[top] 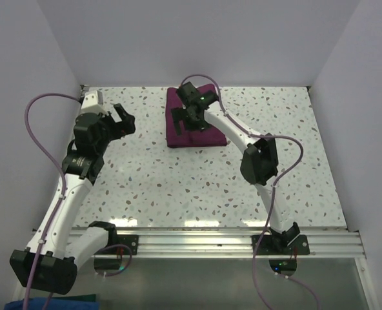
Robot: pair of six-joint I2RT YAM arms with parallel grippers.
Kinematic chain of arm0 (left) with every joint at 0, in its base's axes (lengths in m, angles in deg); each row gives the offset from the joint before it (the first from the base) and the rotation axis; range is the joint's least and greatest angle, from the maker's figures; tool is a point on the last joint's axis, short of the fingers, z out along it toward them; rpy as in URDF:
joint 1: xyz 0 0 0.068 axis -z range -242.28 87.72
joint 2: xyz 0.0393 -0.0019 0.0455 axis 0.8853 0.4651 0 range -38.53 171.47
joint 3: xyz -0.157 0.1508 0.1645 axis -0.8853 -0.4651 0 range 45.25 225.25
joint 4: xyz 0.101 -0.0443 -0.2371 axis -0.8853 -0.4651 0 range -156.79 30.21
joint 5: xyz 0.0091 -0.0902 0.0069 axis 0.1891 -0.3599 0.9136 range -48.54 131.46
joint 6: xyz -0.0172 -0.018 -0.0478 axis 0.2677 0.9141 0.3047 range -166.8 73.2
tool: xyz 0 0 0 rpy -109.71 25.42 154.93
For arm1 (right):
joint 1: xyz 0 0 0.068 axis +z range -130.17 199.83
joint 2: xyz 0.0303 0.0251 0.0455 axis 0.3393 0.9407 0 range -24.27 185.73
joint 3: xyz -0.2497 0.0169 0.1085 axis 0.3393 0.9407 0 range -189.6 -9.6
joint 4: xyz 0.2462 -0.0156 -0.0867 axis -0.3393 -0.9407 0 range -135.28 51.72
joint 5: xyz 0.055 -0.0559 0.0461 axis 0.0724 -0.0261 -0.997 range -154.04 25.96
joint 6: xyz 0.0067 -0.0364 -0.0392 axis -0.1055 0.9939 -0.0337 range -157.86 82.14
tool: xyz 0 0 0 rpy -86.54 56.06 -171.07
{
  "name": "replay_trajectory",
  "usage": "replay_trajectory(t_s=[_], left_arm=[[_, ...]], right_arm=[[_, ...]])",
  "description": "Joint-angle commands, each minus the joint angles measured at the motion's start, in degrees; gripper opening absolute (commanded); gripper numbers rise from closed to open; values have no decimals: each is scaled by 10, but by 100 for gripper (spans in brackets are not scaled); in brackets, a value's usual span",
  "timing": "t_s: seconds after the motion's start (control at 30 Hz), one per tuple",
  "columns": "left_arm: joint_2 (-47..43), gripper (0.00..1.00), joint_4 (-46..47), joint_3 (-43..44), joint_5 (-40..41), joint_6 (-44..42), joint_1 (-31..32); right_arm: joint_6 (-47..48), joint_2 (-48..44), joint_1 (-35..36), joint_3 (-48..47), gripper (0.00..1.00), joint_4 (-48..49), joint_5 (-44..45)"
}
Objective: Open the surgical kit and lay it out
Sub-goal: Open the surgical kit at the center of the board.
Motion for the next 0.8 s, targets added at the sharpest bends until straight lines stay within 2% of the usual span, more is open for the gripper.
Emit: replay_trajectory(t_s=[0.0, 0.33, 0.43, 0.5, 0.53, 0.6, 0.63, 0.7, 0.73, 0.77], left_arm=[[-9, 97, -21, -6, -20, 11, 0], [-29, 97, -63, -9, -22, 7, 5], [-30, 96, -73, -11, -20, 6, 8], [-31, 97, -78, -12, -21, 6, 10], [-31, 97, -78, -13, -20, 5, 11], [-30, 96, -78, -12, -21, 5, 12], [-29, 97, -78, -12, -21, 5, 13], [-26, 96, -78, -12, -21, 5, 14], [-24, 96, -78, -12, -21, 5, 15], [-21, 96, -76, -12, -22, 6, 15]], right_arm=[[15, 19, -1, -34, 97, -11, 14], [12, 86, -1, -51, 90, 1, 37], [12, 102, -1, -51, 84, 3, 46], [10, 107, -2, -50, 77, 5, 49], [10, 111, -1, -49, 69, 7, 51], [10, 115, -3, -48, 58, 9, 53], [10, 117, -3, -47, 39, 8, 51], [10, 117, -6, -45, 24, 4, 51], [10, 116, -7, -43, 12, 3, 52], [10, 112, -8, -40, 7, 1, 53]])
